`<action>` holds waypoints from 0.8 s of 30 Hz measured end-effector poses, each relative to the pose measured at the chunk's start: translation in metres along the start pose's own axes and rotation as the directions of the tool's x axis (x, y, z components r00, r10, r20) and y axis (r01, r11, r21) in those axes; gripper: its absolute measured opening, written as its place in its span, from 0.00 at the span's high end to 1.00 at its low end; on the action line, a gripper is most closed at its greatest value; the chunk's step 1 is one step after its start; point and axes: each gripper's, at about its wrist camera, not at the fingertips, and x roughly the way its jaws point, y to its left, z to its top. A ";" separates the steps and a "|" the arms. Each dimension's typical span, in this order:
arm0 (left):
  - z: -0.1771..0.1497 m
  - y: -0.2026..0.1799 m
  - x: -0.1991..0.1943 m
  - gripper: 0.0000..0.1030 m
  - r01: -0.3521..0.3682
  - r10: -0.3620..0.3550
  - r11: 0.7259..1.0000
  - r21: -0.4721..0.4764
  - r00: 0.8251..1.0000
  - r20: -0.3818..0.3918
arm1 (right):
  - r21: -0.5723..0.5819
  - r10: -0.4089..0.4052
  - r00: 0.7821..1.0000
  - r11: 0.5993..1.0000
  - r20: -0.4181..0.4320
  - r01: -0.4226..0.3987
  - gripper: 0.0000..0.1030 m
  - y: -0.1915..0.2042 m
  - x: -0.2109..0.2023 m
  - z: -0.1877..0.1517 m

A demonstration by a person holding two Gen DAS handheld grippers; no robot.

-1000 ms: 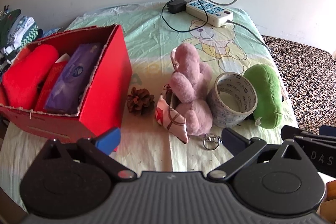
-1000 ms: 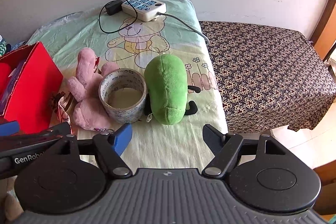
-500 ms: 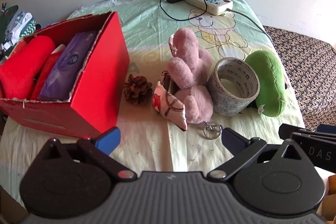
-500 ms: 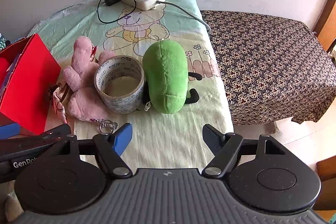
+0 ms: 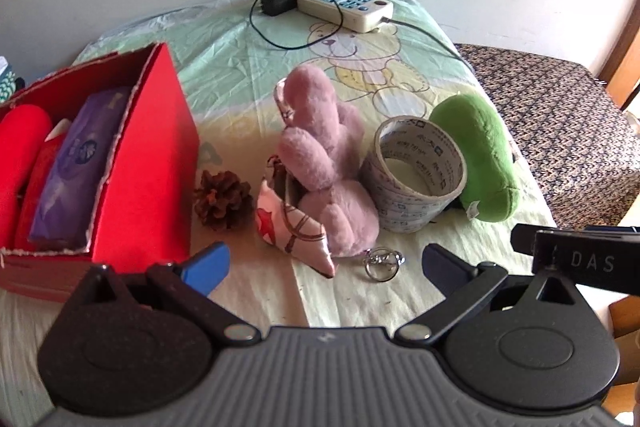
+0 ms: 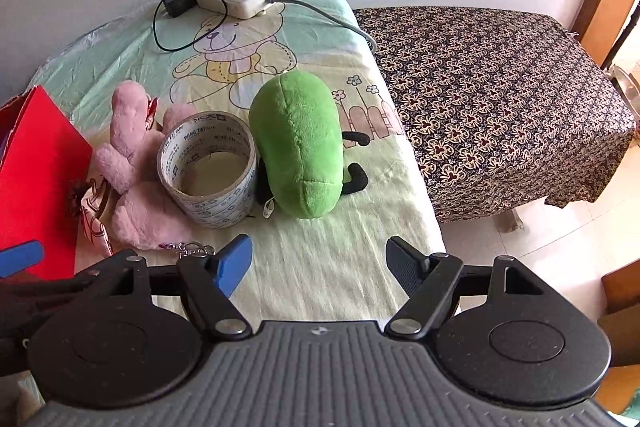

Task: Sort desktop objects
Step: 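Move the right tool toward the green plush toy beside the tape roll, then close the right gripper on the green plush toy and lift it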

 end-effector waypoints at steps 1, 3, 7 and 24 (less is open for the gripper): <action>-0.001 0.000 0.002 0.01 0.014 -0.014 1.000 0.011 1.000 0.002 | 0.006 -0.004 1.000 1.000 0.002 0.004 0.25 0.000 0.000 0.000; -0.003 -0.001 0.005 0.01 0.041 -0.041 0.999 0.034 0.999 0.004 | 0.013 -0.014 1.000 1.000 0.006 0.014 0.25 0.000 0.002 0.001; -0.008 -0.004 0.011 0.01 0.082 -0.080 0.995 0.063 0.996 -0.029 | 0.021 -0.006 1.000 1.000 0.000 0.006 0.25 -0.004 0.007 0.001; 0.005 -0.110 0.046 0.05 0.273 -0.278 0.949 0.160 0.960 0.011 | -0.155 0.207 0.975 0.964 -0.076 -0.217 0.22 -0.025 0.058 0.105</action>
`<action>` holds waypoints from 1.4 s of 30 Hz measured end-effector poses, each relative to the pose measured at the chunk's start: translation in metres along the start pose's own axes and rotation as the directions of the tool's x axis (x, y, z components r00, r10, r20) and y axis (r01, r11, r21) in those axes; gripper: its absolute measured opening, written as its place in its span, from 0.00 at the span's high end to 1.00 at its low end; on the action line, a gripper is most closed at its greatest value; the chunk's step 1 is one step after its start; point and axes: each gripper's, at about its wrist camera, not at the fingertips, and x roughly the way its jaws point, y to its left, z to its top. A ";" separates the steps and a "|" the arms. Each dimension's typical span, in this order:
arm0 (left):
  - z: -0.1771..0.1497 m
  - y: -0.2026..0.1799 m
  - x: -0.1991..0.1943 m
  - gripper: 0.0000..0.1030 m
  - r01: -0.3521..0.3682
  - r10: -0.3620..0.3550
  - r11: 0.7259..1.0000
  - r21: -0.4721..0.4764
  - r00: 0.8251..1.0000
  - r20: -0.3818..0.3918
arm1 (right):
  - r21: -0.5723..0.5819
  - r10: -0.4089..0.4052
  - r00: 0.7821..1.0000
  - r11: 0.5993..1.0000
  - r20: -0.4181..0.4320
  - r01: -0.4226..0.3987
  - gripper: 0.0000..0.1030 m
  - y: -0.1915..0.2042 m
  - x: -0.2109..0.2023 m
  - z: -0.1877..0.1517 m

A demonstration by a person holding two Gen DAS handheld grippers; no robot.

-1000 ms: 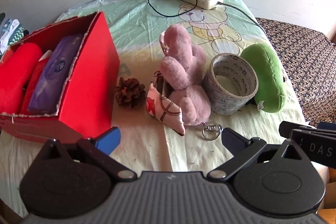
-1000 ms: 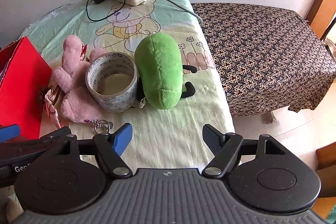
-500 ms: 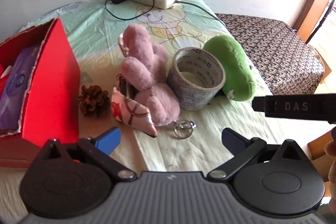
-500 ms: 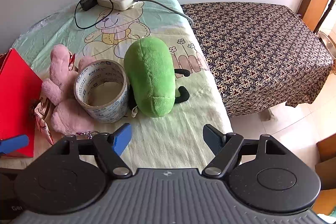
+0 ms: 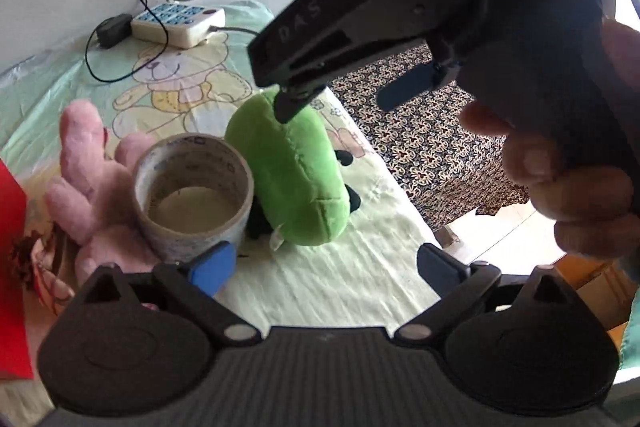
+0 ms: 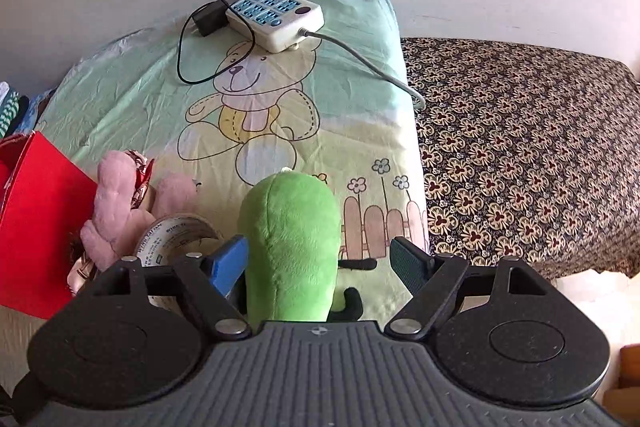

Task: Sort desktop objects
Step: 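Close the right gripper on the green plush toy and lift it, then carry the green plush toy with the right gripper into the red box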

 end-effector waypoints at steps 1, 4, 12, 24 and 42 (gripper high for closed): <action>0.000 -0.002 0.005 0.05 0.004 -0.004 1.000 -0.011 1.000 -0.004 | -0.006 0.024 1.000 1.000 -0.018 -0.024 0.22 -0.003 0.004 0.004; 0.001 -0.005 0.016 0.10 -0.017 0.017 1.000 -0.014 1.000 -0.011 | -0.016 0.076 0.995 0.997 -0.070 -0.077 0.22 -0.011 0.020 0.012; 0.007 -0.011 0.042 0.30 -0.102 0.102 0.995 0.008 0.995 -0.021 | 0.046 0.197 0.970 0.980 -0.145 -0.192 0.22 -0.020 0.051 0.018; 0.011 -0.013 0.046 0.58 -0.094 0.095 0.995 0.015 0.995 -0.040 | 0.157 0.292 0.945 0.950 -0.145 -0.269 0.41 -0.039 0.043 0.005; 0.013 -0.019 -0.061 0.58 -0.149 0.132 0.986 0.079 0.973 0.190 | 0.148 0.397 0.908 0.898 0.133 -0.414 0.43 -0.015 -0.058 -0.004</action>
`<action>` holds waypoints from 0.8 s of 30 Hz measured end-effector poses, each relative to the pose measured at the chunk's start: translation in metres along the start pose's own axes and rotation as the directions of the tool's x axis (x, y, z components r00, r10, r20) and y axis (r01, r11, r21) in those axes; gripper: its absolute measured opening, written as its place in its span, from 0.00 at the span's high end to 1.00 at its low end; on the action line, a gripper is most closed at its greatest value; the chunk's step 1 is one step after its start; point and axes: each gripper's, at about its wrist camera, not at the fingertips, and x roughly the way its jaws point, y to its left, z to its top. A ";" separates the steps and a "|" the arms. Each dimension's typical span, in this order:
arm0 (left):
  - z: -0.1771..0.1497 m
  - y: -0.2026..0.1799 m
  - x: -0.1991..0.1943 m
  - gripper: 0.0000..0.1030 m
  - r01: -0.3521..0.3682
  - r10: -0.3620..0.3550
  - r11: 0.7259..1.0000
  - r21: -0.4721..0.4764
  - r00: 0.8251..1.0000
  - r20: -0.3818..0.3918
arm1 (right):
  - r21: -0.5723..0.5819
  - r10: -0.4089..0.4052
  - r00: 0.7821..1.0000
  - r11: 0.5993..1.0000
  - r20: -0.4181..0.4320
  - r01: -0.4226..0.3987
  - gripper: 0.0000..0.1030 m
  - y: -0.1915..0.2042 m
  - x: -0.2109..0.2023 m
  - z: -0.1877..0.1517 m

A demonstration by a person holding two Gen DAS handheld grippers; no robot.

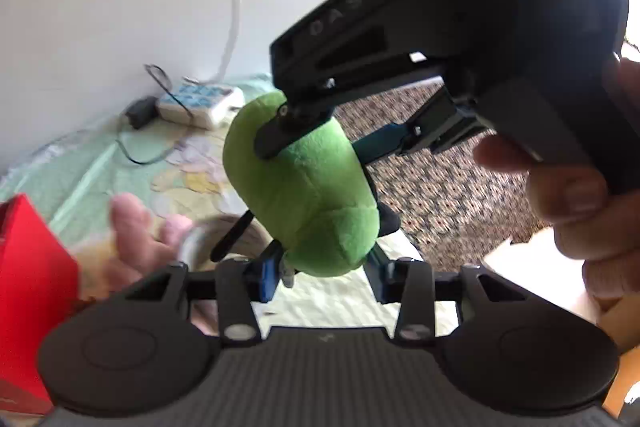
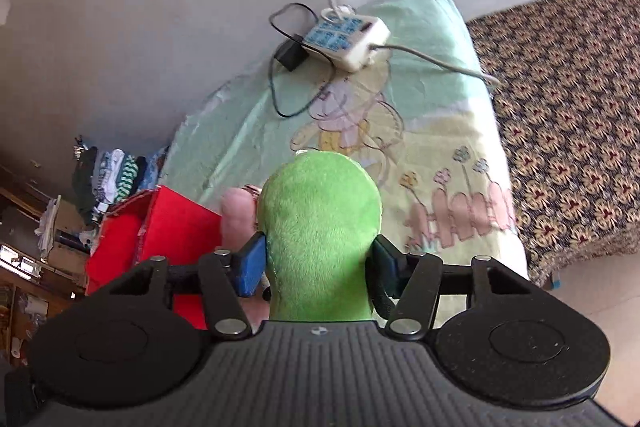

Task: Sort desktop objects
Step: 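Carry the green plush toy with the right gripper into the red box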

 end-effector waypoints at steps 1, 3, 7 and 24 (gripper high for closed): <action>0.001 0.009 -0.010 0.58 -0.010 0.011 1.000 -0.014 1.000 0.016 | -0.016 0.015 1.000 1.000 0.010 -0.015 0.43 0.013 0.002 0.000; 0.001 0.029 -0.028 0.58 -0.027 0.028 0.999 -0.036 0.999 0.042 | -0.045 0.044 0.999 0.998 0.027 -0.043 0.44 0.038 0.006 0.000; -0.005 0.075 -0.060 0.58 -0.076 0.080 0.996 -0.049 0.993 0.091 | -0.078 0.104 0.993 0.992 0.050 -0.100 0.44 0.088 0.021 -0.002; -0.052 0.273 -0.121 0.56 -0.122 0.135 0.983 -0.135 0.987 0.089 | -0.038 0.158 0.987 0.987 0.038 -0.157 0.45 0.243 0.130 -0.043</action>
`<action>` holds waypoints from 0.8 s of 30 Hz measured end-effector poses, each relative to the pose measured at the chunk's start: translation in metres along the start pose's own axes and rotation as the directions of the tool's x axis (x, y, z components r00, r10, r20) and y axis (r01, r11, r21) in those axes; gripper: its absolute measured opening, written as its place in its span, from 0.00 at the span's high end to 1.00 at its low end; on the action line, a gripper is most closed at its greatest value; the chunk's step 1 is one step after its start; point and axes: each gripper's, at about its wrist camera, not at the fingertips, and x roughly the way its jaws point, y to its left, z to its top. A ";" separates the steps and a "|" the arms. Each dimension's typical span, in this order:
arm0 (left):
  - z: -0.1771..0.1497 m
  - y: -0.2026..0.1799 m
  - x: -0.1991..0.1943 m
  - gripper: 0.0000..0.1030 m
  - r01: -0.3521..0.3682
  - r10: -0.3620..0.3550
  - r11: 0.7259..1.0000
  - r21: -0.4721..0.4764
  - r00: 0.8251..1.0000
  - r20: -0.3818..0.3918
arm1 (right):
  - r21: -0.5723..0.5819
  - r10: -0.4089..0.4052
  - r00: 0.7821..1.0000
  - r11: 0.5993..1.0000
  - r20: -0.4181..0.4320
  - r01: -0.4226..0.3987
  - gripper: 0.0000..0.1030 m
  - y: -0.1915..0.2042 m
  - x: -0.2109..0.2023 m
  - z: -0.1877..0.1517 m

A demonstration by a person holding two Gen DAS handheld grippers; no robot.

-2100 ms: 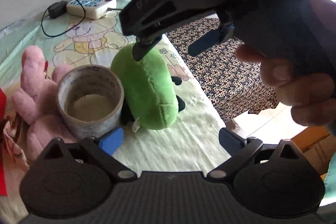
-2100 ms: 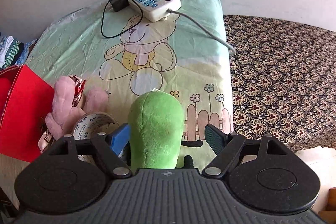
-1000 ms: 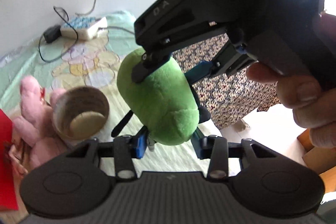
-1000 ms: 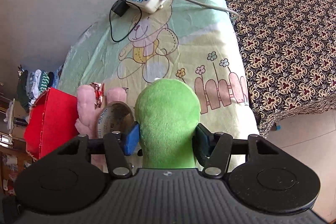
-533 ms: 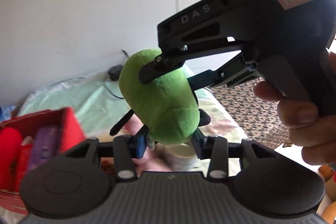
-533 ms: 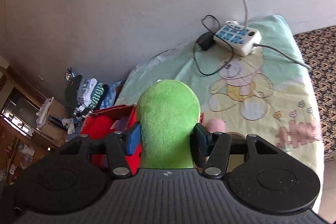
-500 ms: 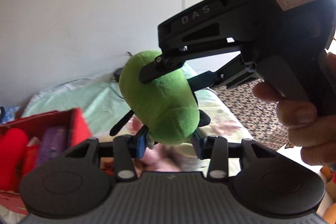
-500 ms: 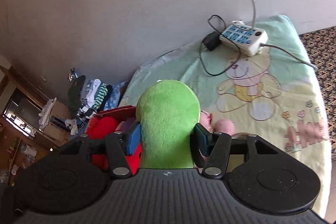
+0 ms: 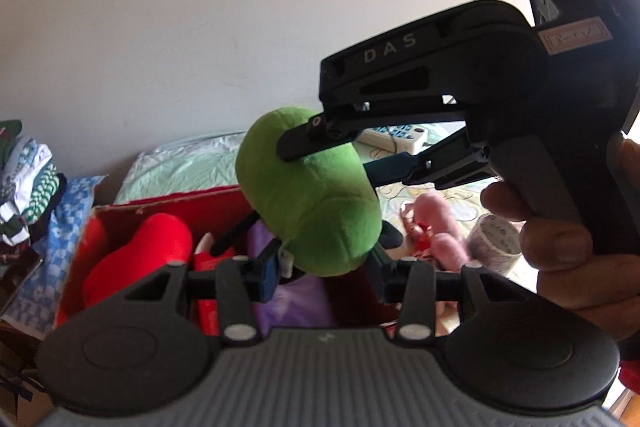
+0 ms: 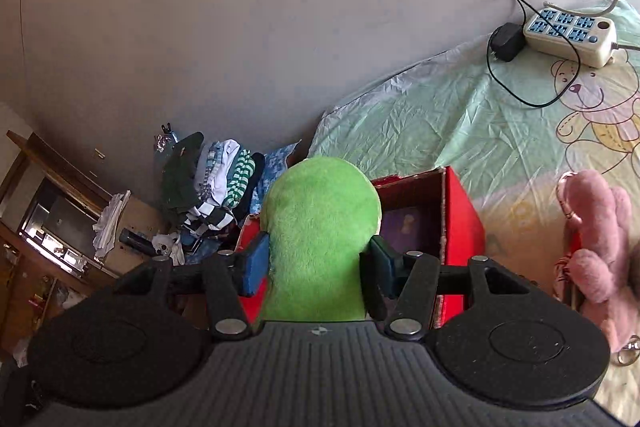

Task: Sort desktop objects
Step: 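Carry the green plush toy with the right gripper into the red box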

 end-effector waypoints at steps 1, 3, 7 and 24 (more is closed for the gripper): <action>-0.002 0.006 0.003 0.56 0.005 -0.005 1.000 -0.006 1.000 -0.007 | 0.003 -0.004 1.000 1.000 -0.006 0.004 0.45 0.003 0.005 -0.002; -0.007 0.017 0.007 0.56 0.011 -0.011 1.000 -0.011 1.000 -0.024 | 0.010 -0.012 1.000 1.000 -0.017 0.012 0.45 0.008 0.014 -0.005; -0.013 0.033 0.005 0.56 0.004 -0.004 1.000 -0.011 0.999 -0.040 | 0.022 -0.028 0.999 0.999 -0.040 0.029 0.45 0.018 0.033 -0.013; -0.045 0.098 0.013 0.43 -0.125 0.110 0.990 -0.068 0.977 -0.182 | 0.001 -0.080 0.986 0.997 -0.143 0.081 0.45 0.060 0.114 -0.051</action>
